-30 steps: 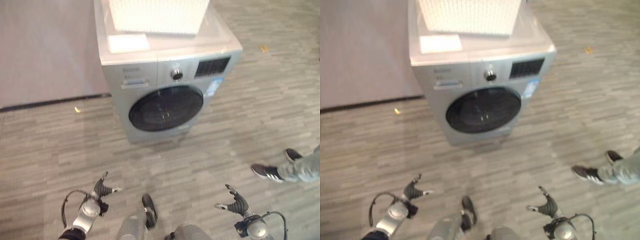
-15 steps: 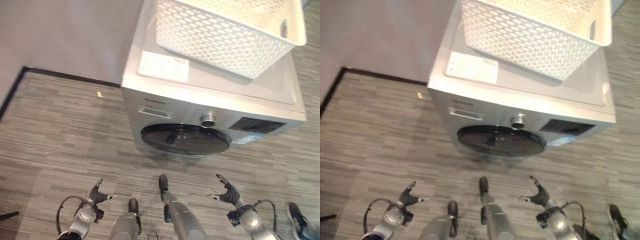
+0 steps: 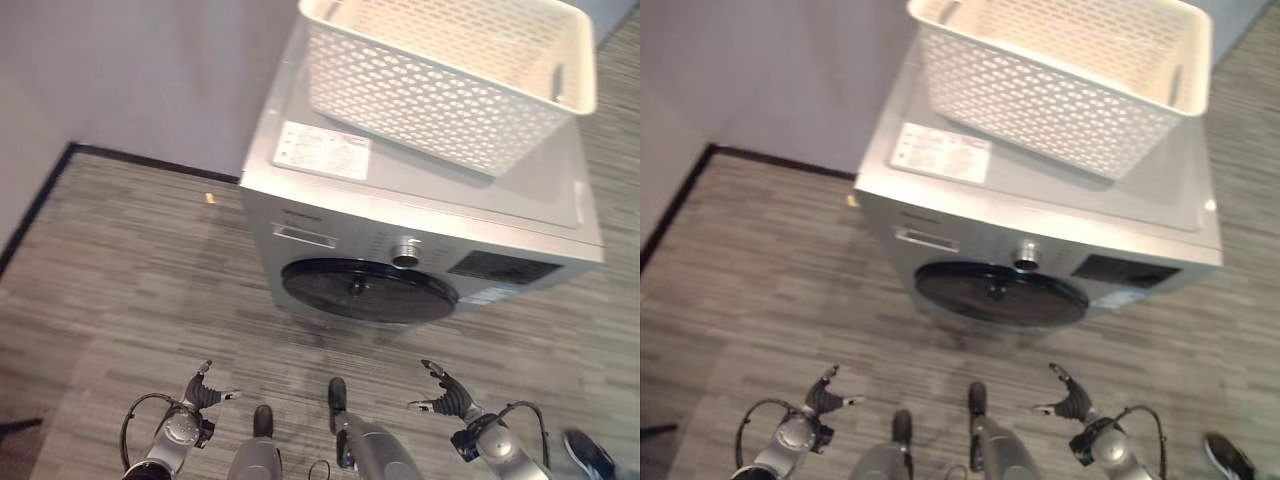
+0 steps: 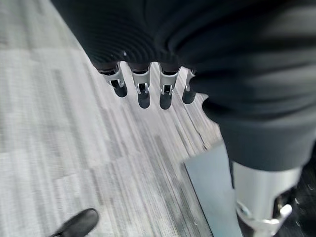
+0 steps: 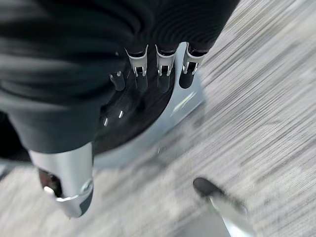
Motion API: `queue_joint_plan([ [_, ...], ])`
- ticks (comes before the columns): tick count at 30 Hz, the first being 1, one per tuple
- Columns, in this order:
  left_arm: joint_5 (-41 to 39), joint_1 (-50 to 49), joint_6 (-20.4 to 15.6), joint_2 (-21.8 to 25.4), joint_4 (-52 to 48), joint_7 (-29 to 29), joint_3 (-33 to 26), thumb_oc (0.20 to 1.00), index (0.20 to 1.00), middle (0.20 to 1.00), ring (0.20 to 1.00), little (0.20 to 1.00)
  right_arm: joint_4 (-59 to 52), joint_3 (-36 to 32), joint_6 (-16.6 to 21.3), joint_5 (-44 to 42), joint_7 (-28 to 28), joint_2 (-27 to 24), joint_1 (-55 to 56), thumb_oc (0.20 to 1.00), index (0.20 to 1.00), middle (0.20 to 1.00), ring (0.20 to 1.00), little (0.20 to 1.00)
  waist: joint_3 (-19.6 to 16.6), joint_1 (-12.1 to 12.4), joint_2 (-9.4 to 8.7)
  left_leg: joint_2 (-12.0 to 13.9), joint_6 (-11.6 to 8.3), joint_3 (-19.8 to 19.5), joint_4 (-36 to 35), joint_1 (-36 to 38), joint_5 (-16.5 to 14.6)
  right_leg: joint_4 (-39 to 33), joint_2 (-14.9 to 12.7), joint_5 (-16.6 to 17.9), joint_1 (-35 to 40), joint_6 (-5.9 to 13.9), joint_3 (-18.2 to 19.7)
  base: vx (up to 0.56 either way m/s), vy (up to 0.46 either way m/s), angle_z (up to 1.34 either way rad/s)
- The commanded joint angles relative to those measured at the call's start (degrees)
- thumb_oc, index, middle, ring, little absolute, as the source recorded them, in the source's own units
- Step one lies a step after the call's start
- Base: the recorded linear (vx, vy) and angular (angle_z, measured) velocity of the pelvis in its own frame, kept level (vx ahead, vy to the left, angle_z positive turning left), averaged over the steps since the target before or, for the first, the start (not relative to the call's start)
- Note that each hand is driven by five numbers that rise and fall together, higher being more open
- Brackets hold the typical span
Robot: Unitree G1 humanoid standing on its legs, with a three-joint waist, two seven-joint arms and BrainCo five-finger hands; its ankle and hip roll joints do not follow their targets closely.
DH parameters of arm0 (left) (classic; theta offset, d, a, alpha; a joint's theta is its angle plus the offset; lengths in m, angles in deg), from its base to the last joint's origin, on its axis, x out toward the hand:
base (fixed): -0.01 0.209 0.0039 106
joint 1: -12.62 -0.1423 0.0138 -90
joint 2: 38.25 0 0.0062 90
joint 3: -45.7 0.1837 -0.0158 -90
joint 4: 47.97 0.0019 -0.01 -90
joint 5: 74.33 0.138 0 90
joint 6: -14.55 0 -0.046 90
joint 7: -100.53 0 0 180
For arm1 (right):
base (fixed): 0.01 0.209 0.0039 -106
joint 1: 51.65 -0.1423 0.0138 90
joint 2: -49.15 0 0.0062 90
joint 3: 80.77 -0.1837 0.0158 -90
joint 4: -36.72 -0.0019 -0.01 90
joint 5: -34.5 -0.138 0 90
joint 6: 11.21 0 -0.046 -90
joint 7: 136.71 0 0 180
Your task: Put brush and paste in cup on sink, flatten towel.
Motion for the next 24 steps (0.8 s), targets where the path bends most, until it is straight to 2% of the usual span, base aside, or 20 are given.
queue_joint_plan([
  [1, -2.5, -2.0, -1.1, 1.5, -3.5, 0.1, -3.4, 1.0, 1.0, 1.0, 1.0, 1.0, -3.3, -2.8, 2.1, -5.4, -1.5, -1.5, 2.0, 1.0, 1.0, 1.0, 1.0, 1.0, -1.5, 0.9, -1.43, -5.3, 1.93, 0.7, 0.3, -7.2, 8.0, -5.5, 0.9, 0.0, 4.9, 1.64, -3.3, -0.04, -0.171, 0.84],
  [2, -3.9, -2.4, -1.0, 1.6, -4.7, 0.5, -4.1, 1.0, 1.0, 1.0, 1.0, 1.0, -3.5, -3.7, 2.1, -7.2, -2.1, -1.9, 2.7, 1.0, 1.0, 1.0, 1.0, 1.0, -1.5, 0.9, -1.18, -5.2, 1.25, 0.6, 0.0, -7.5, 8.6, -6.9, 0.5, 0.1, 5.9, 1.57, -5.3, -0.04, -0.171, 1.14],
  [3, -3.9, -2.4, -1.0, 1.6, -4.7, 0.5, -4.1, 1.0, 1.0, 1.0, 1.0, 1.0, -3.5, -3.7, 2.1, -7.2, -2.1, -1.9, 2.7, 1.0, 1.0, 1.0, 1.0, 1.0, -1.5, 0.8, -1.17, -5.2, 1.25, 0.6, 0.0, -7.5, 8.6, -7.0, 0.5, 0.1, 5.9, 1.57, -5.4, -0.06, -0.143, 1.25],
  [5, -7.2, -3.6, -1.6, 2.2, -9.6, 1.0, -5.4, 1.0, 1.0, 1.0, 1.0, 1.0, -3.6, -5.8, 1.9, -11.5, -3.3, -2.4, 4.1, 1.0, 1.0, 1.0, 1.0, 1.0, -1.2, 1.1, -0.75, -4.6, 0.43, 0.8, -0.2, -8.6, 10.1, -8.5, 0.0, 0.3, 7.2, 1.1, -9.2, -0.09, -0.136, 0.98],
  [6, -7.8, -4.3, -2.0, 2.1, -12.5, 0.9, -6.1, 1.0, 1.0, 1.0, 1.0, 1.0, -3.5, -7.0, 1.7, -12.4, -3.5, -2.7, 4.5, 1.0, 1.0, 1.0, 1.0, 1.0, -1.5, 0.5, -0.37, -3.5, 0.66, 3.7, -0.4, -9.1, 10.7, -9.8, -1.0, 0.5, 8.2, 1.18, -12.3, -0.07, -0.052, 1.19],
  [7, -7.8, -4.3, -1.9, 2.1, -12.5, 0.9, -6.1, 1.0, 1.0, 1.0, 1.0, 1.0, -3.5, -7.0, 1.7, -12.4, -3.5, -2.7, 4.5, 1.0, 1.0, 1.0, 1.0, 1.0, -1.5, 0.4, -0.36, -3.5, 0.66, 3.6, -0.4, -9.1, 10.7, -9.8, -1.0, 0.5, 8.2, 1.18, -12.3, -0.06, -0.041, 1.6],
  [8, -8.2, -4.9, -1.5, 1.6, -14.3, 1.3, -6.5, 1.0, 1.0, 1.0, 1.0, 1.0, -4.1, -8.1, 1.5, -12.3, -2.9, -2.9, 4.4, 1.0, 1.0, 1.0, 1.0, 1.0, -2.0, -0.6, 0.1, -1.2, 0.56, 11.4, -0.4, -8.8, 11.2, -10.1, -2.2, 0.2, 9.2, 1.17, -15.5, -0.02, -0.019, 1.1],
  [9, -8.2, -4.9, -1.5, 1.6, -14.3, 1.3, -6.5, 1.0, 1.0, 1.0, 1.0, 1.0, -4.1, -8.1, 1.5, -12.4, -2.9, -2.9, 4.4, 1.0, 1.0, 1.0, 1.0, 1.0, -2.1, -0.5, 0.14, -1.1, 0.55, 11.3, -0.4, -9.0, 11.3, -10.1, -2.1, 0.4, 9.0, 1.14, -15.5, -0.02, -0.025, 0.87],
  [10, -7.8, -5.0, -1.3, 1.3, -14.5, 1.2, -6.6, 1.0, 1.0, 1.0, 1.0, 1.0, -4.5, -8.7, 1.4, -12.3, -2.5, -2.8, 4.4, 1.0, 1.0, 1.0, 1.0, 1.0, -2.5, -1.6, 0.38, 0.6, 0.29, 17.5, -1.0, -8.1, 11.5, -10.0, -2.6, 0.0, 9.7, 1.17, -17.2, 0.0, -0.001, 0.98],
  [11, -7.4, -5.0, -1.2, 1.1, -14.8, 1.5, -6.7, 1.0, 1.0, 1.0, 1.0, 1.0, -4.8, -9.5, 1.0, -12.6, -2.1, -2.2, 4.6, 1.0, 1.0, 1.0, 1.0, 1.0, -3.2, -2.5, 0.61, 1.9, 0.05, 21.5, -1.7, -7.0, 11.5, -10.0, -2.8, -0.3, 10.3, 1.16, -18.6, 0.08, 0.017, 1.02],
  [12, -7.0, -4.9, -1.0, 1.0, -14.8, 1.7, -6.5, 1.0, 1.0, 1.0, 1.0, 1.0, -4.9, -9.9, 0.6, -12.4, -1.6, -1.6, 5.0, 1.0, 1.0, 1.0, 1.0, 1.0, -3.8, -3.1, 0.76, 1.9, -0.68, 22.5, -2.9, -5.4, 10.7, -10.0, -3.2, -1.6, 11.7, 1.62, -19.6, 0.08, 0.056, 1.73],
  [13, -6.5, -4.9, -0.8, 0.3, -14.9, 1.4, -6.1, 1.0, 1.0, 1.0, 1.0, 1.0, -4.1, -9.8, 0.0, -11.8, -0.9, -1.0, 3.6, 1.0, 1.0, 1.0, 1.0, 1.0, -5.3, -2.7, 1.48, 1.8, -0.05, 21.5, -4.9, -4.8, 12.3, -10.1, -3.0, -1.0, 12.3, 1.18, -21.5, 0.12, 0.07, 1.27],
  [17, -5.5, -5.3, -1.2, -0.7, -15.7, 1.2, -5.3, 1.0, 1.0, 1.0, 1.0, 1.0, 0.3, -8.8, -0.1, -14.8, 0.6, 2.1, -2.1, 1.0, 1.0, 1.0, 1.0, 1.0, -8.7, -1.4, 1.32, 0.5, 0.47, 20.2, -8.0, -1.6, 12.1, -8.9, -4.1, -1.5, 14.4, 1.81, -22.4, 0.14, 0.109, 0.24],
  [21, -7.1, -4.5, -2.1, -1.7, -15.9, -0.5, -5.2, 1.0, 1.0, 1.0, 1.0, 1.0, 1.2, -7.7, 0.1, -17.8, 1.6, 4.5, -5.7, 1.0, 1.0, 1.0, 1.0, 1.0, -10.2, -0.2, 0.52, -0.4, 1.6, 20.2, -6.4, 0.1, 9.5, -7.1, -5.7, -2.0, 16.0, 2.78, -22.6, 0.1, 0.094, 0.03],
  [24, -7.5, -4.1, -2.3, -1.8, -17.7, -1.4, -4.6, 1.0, 1.0, 1.0, 1.0, 1.0, 2.3, -8.1, 0.6, -20.0, 2.8, 6.1, -7.4, 1.0, 1.0, 1.0, 1.0, 1.0, -10.5, 0.5, 0.18, -1.2, 2.81, 19.6, -5.3, 1.5, 7.5, -2.0, -6.9, -2.3, 15.6, 3.68, -22.7, 0.09, 0.12, 0.05],
])
